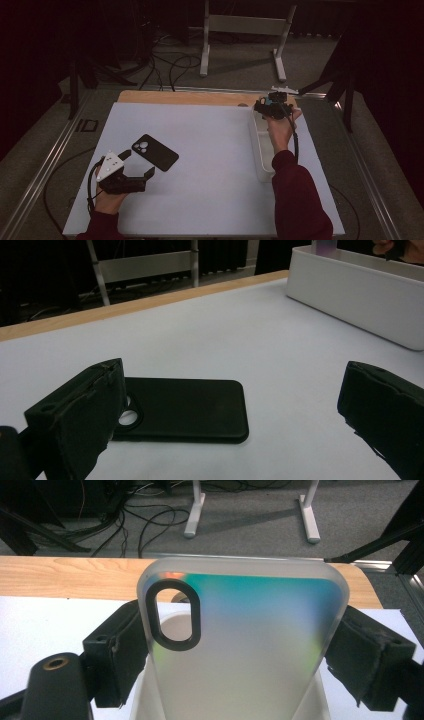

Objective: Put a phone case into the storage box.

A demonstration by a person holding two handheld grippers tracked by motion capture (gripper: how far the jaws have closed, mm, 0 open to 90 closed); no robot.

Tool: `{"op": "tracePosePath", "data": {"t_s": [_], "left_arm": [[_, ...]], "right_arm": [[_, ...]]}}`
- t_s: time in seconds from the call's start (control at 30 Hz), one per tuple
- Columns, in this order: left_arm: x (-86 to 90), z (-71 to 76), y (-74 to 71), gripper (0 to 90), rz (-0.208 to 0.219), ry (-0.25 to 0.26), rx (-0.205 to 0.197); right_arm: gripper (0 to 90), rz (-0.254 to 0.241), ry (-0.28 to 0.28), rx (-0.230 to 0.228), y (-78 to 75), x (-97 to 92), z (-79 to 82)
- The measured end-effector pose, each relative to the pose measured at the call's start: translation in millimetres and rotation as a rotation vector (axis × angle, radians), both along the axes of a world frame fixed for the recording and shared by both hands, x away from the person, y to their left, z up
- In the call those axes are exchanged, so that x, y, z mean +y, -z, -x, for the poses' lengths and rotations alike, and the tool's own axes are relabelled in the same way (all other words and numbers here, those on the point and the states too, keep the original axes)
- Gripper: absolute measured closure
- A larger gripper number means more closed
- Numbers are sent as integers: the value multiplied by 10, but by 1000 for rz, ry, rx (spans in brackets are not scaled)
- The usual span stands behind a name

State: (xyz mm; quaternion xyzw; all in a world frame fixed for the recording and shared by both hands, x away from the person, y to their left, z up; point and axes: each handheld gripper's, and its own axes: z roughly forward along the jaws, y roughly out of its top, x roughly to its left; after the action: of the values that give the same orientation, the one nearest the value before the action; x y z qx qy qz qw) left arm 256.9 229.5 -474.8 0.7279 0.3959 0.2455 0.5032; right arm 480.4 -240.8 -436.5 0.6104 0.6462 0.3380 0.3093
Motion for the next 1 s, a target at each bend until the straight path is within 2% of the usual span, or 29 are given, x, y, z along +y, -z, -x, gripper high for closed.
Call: {"op": "tracePosePath", "data": {"t_s": [0.4,0.53,0.63,0.73,0.83,1.0], "left_arm": [[8,6,-5,0,5,1,-2],[20,9,-6,0,9,-1,-2],[24,12,-7,0,11,-1,-2],[27,13,-7,0,11,-4,-2],[34,14,-6,0,10,-8,1],[40,14,-9,0,15,-11,1]], "right_arm": [[162,25,1,4,81,49,-57],[162,19,20,15,111,43,-82],[160,9,7,38,150,45,-110],[159,10,15,32,165,52,-122],[78,10,23,31,156,33,-124],[73,2,29,17,125,7,-102]]}}
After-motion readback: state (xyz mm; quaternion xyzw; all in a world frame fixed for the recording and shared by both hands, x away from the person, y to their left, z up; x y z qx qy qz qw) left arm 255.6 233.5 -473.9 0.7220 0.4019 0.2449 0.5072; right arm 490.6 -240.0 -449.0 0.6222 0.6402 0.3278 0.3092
